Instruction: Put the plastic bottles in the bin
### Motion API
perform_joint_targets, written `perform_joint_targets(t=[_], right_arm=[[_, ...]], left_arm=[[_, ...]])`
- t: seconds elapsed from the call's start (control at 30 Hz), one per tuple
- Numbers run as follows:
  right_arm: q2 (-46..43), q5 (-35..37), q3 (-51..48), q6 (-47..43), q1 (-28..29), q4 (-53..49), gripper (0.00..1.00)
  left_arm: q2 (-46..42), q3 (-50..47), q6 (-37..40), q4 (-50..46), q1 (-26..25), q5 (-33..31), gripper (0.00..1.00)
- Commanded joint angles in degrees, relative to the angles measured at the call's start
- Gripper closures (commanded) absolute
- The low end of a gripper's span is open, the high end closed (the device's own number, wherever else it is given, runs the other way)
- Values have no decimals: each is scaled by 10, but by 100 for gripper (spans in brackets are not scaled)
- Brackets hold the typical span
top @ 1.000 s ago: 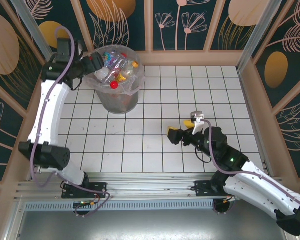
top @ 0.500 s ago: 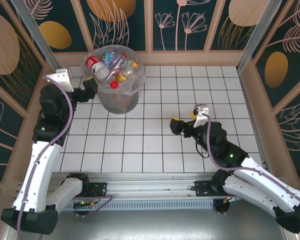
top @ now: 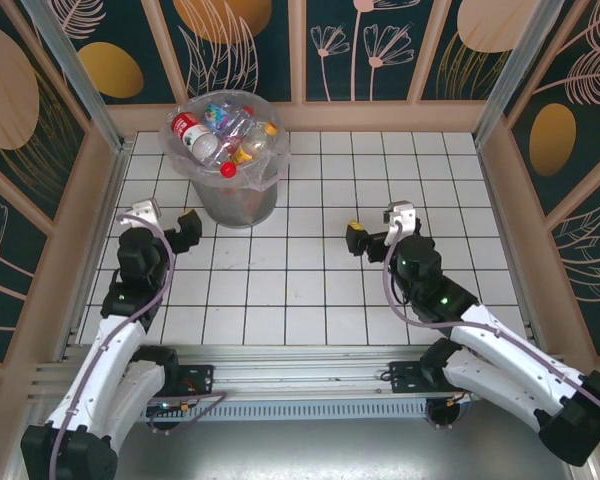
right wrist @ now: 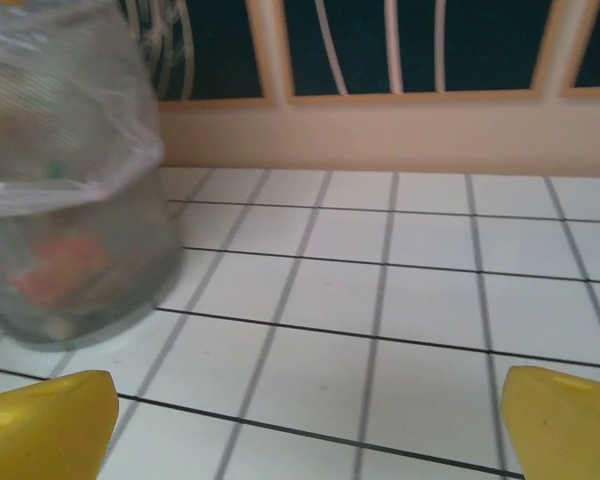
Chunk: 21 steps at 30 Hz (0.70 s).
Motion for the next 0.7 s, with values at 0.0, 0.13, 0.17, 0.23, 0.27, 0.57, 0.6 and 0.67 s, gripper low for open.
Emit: perform_joint_targets(t=[0.0,0.13,0.17,0.23,0.27,0.57,0.6,0.67], right_arm=[[11,-30,-30,-28,-49,78,1],[32,-52,-63,-26,-131,137,1],[36,-57,-73,-24,-152,154,1],[45,-72,-97,-22,-191,200,1],[51,-80,-106,-22,-213,218,1],[177,-125,-152,-50,-320,392,1],[198,-125,-154,-56,-324,415,1],[235,-128,-163,-68,-329,467,1]], left_arm=[[1,-43,32,116,-2,-41,2],[28,-113,69,244,-2,-67,2],[41,-123,81,274,-2,-82,1],[72,-128,111,315,-2,-103,1],[91,-127,126,332,-2,-109,1],[266,-147,185,567,-1,-89,1],[293,-150,187,595,-1,-83,2],[333,-153,194,641,-1,-73,1]])
